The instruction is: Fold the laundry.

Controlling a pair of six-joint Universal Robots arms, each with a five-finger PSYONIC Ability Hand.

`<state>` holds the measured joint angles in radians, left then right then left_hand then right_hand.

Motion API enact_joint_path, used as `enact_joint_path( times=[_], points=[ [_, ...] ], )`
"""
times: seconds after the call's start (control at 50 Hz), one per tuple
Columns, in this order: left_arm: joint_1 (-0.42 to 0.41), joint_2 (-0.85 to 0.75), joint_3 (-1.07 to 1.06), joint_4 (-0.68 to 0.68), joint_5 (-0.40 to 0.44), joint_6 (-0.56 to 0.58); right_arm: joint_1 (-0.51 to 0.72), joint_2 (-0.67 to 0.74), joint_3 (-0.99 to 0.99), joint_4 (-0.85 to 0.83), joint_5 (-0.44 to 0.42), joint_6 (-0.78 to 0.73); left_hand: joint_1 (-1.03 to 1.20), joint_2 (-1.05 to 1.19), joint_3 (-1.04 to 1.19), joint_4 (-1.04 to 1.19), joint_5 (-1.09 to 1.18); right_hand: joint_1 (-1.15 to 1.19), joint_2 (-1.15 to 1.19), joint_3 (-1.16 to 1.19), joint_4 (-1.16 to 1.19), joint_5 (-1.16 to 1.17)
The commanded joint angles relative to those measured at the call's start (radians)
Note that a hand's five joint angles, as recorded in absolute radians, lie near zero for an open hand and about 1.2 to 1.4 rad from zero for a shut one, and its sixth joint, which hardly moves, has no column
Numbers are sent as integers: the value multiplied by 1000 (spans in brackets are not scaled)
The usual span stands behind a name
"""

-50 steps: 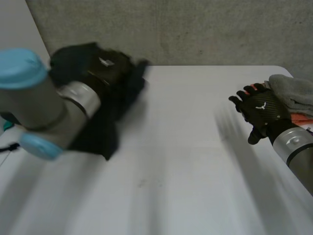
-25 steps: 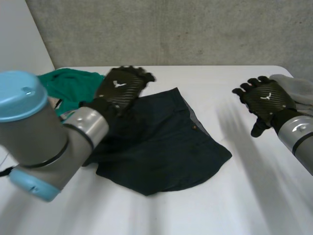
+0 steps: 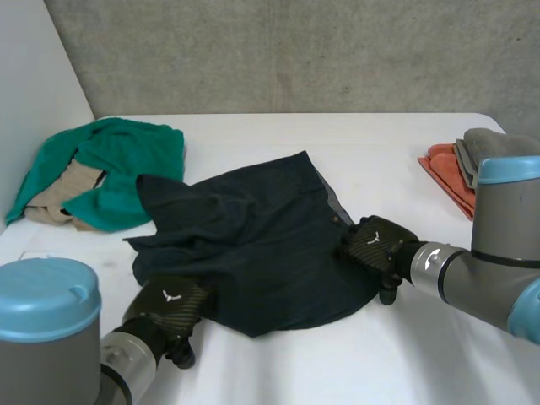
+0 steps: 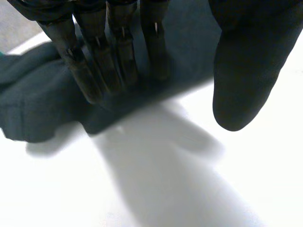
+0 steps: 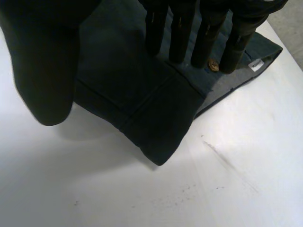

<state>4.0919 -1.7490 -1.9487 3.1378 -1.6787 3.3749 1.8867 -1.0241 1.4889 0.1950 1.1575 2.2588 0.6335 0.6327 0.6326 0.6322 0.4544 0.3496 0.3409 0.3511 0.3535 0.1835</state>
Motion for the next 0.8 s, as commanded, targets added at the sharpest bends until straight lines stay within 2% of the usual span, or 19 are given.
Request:
enact_joint_path(
  times=[0.02, 0.1, 0.2, 0.36, 0.46, 0.66, 0.74, 0.8],
  points=[
    [7, -107, 57, 59, 11, 1, -5, 2, 48, -140, 1, 4, -152, -152, -152, -151, -148, 418, 427, 417, 414, 410],
    [5, -147, 89, 113, 11, 1, -3, 4, 57, -181, 1, 5, -238, -237, -237, -236, -233, 794, 803, 792, 790, 785],
    [4, -196, 131, 149, 8, 5, -5, 21, 65, -192, -1, 5, -235, -234, -234, -234, -230, 1047, 1055, 1045, 1043, 1038],
    [2, -311, 227, 169, 7, 8, 0, 19, 82, -223, 1, 45, -194, -193, -193, -193, -189, 1047, 1055, 1045, 1043, 1038],
    [2, -371, 306, 177, 5, 17, 0, 7, 94, -235, 1, 85, -89, -88, -88, -87, -84, 1047, 1055, 1045, 1043, 1038],
    [-1, -394, 366, 222, 5, 32, -1, 7, 116, -236, 2, 94, 94, 94, 94, 95, 98, 1047, 1055, 1045, 1043, 1038],
    [-1, -412, 381, 234, 7, 32, -1, 7, 119, -238, 4, 94, 217, 218, 218, 218, 221, 1047, 1055, 1045, 1043, 1038],
    [-2, -428, 404, 232, 5, 32, -1, 6, 119, -246, 10, 96, 513, 513, 514, 514, 517, 1047, 1055, 1045, 1043, 1038]
  ],
)
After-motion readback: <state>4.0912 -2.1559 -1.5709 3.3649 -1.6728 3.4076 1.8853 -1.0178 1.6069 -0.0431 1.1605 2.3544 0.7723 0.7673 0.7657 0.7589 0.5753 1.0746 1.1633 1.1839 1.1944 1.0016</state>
